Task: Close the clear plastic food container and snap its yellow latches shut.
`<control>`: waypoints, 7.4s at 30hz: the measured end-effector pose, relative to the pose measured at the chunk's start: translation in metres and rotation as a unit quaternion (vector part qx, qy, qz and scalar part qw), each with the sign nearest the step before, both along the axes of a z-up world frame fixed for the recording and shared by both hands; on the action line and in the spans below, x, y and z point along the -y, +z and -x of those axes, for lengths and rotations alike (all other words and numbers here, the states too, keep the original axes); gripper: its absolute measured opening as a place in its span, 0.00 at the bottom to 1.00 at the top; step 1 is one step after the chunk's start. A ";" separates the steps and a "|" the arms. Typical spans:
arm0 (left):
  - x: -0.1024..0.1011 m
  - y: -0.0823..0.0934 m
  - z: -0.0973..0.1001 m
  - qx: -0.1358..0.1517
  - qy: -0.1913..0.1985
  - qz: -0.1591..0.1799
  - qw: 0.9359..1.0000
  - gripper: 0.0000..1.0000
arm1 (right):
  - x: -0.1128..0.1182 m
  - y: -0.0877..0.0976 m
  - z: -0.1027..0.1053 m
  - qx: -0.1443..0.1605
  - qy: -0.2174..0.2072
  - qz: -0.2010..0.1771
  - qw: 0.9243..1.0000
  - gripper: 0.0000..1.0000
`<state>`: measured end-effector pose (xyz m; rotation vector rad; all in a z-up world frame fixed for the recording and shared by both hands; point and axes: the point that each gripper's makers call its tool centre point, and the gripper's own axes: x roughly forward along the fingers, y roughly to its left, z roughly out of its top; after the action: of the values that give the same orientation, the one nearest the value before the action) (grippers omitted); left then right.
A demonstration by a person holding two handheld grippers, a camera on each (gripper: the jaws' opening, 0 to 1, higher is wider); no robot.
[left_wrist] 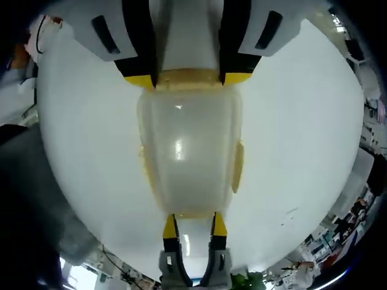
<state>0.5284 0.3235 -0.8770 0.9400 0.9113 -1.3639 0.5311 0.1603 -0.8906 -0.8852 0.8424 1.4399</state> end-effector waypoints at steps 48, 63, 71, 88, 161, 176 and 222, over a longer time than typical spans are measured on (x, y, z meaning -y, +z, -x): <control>0.039 0.094 -0.019 0.047 0.028 0.017 0.998 0.36 | 0.033 0.093 -0.012 0.052 -0.003 0.030 0.998 0.36; 0.069 0.097 -0.022 0.067 0.021 0.031 0.997 0.36 | 0.065 0.088 -0.012 0.048 -0.011 0.046 0.998 0.36; 0.098 0.105 -0.019 0.079 0.021 0.049 0.995 0.35 | 0.093 0.092 -0.011 0.056 -0.018 0.063 0.996 0.36; 0.163 0.087 -0.015 0.079 0.004 0.058 0.995 0.35 | 0.160 0.080 0.003 0.043 -0.042 0.105 0.993 0.36; 0.258 0.049 -0.009 0.020 0.016 0.058 0.998 0.36 | 0.261 0.051 0.008 0.036 -0.020 0.177 0.983 0.36; 0.238 0.042 0.013 0.008 -0.044 0.041 0.998 0.07 | 0.261 0.033 0.019 0.027 -0.071 0.168 0.983 0.08; 0.305 0.088 0.011 -0.001 -0.054 0.172 0.984 0.18 | 0.174 0.095 0.017 0.041 -0.110 -0.016 0.993 0.14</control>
<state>0.5174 0.0182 -0.7885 0.7300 0.6055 -1.5544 0.5142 -0.0141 -0.7960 -0.7951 0.8262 1.2136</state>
